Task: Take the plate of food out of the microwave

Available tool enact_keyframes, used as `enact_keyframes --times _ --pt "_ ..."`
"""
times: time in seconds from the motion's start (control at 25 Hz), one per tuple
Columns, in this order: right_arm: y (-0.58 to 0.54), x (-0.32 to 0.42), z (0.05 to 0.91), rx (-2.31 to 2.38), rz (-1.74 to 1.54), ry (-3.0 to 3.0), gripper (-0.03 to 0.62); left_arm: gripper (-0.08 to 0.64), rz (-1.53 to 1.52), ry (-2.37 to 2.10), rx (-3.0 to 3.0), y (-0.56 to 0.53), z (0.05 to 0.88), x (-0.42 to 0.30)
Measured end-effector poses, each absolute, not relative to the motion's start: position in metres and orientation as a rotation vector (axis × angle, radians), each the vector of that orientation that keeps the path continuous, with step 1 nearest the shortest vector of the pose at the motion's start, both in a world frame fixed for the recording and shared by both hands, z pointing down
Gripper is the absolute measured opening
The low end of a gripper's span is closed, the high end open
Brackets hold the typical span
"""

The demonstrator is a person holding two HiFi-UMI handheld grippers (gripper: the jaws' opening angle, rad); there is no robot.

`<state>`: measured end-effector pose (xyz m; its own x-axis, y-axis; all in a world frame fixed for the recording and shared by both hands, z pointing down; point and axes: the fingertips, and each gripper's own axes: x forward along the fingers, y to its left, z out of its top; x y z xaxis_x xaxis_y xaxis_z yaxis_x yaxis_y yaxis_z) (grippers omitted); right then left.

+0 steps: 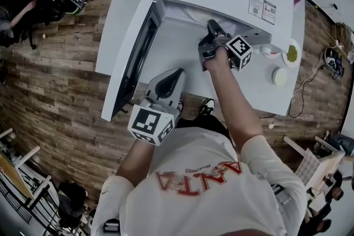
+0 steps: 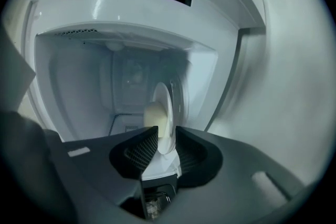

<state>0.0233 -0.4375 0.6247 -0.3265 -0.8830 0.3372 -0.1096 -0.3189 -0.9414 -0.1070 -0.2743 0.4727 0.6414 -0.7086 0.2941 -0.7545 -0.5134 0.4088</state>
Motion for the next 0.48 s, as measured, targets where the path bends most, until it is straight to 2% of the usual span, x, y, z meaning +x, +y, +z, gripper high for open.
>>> enact_keyframes --times 0.48 --pt "-0.439 0.025 0.625 -1.318 -1.733 1.280 0.074 0.006 0.126 -1.109 2.351 -0.262 0.476 -0.108"
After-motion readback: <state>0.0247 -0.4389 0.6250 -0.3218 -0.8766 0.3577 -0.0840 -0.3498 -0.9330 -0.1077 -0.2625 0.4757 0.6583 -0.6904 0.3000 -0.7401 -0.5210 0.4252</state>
